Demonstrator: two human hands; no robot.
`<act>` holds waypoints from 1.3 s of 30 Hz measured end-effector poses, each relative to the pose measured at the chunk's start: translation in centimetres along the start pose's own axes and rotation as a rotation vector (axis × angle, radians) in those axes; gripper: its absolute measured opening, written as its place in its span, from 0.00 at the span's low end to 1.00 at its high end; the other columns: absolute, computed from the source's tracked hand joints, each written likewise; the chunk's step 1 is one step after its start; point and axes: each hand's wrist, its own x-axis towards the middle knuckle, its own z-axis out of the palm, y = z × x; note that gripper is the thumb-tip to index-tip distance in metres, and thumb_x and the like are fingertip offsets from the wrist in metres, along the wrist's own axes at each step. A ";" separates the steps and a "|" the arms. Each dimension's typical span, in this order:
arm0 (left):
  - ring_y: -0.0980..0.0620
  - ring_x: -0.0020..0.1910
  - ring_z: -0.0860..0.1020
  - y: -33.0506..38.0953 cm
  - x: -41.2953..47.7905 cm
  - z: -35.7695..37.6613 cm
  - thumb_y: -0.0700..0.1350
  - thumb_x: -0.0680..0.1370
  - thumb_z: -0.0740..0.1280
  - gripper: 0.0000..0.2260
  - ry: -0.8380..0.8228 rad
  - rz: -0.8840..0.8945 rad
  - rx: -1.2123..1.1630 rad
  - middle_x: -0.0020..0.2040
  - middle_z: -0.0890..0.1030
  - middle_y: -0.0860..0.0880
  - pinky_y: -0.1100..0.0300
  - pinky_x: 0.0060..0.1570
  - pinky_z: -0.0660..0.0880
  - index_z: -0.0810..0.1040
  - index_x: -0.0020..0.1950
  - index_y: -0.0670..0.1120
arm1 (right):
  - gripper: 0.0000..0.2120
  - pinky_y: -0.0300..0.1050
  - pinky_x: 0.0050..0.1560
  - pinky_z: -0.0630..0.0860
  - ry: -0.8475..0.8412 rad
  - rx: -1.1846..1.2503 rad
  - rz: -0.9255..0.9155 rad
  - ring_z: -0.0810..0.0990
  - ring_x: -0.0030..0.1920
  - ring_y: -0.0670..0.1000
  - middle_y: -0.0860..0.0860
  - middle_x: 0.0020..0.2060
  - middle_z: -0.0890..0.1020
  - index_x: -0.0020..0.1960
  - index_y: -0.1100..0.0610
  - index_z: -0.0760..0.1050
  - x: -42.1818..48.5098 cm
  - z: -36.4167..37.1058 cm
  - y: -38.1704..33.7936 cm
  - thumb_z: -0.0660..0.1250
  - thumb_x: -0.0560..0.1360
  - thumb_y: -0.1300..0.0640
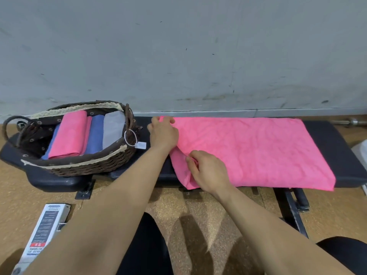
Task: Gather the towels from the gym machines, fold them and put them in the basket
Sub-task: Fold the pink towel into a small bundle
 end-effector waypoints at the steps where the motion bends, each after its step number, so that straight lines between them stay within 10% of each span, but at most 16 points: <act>1: 0.37 0.69 0.64 0.1 1.1 0.2 0.41 0.78 0.61 0.17 -0.045 -0.035 0.037 0.70 0.66 0.40 0.52 0.69 0.60 0.75 0.66 0.51 | 0.13 0.47 0.36 0.70 -0.002 -0.001 0.003 0.78 0.39 0.53 0.47 0.40 0.78 0.44 0.50 0.73 0.1 -0.1 0.5 0.57 0.82 0.47; 24: 0.44 0.54 0.81 5.3 1.9 -0.4 0.35 0.71 0.70 0.12 -0.217 -0.017 0.219 0.49 0.82 0.47 0.55 0.54 0.78 0.82 0.46 0.52 | 0.06 0.46 0.38 0.69 -0.067 0.003 0.114 0.79 0.43 0.54 0.48 0.42 0.82 0.50 0.51 0.76 -3.3 -6.8 7.6 0.61 0.79 0.52; 39: 0.49 0.25 0.77 18.7 -1.2 1.9 0.37 0.75 0.67 0.09 -0.221 0.182 -0.279 0.29 0.80 0.45 0.56 0.40 0.80 0.79 0.37 0.47 | 0.06 0.48 0.43 0.75 0.106 -0.153 0.448 0.81 0.49 0.54 0.46 0.47 0.83 0.51 0.48 0.77 -9.9 -15.2 16.4 0.61 0.80 0.49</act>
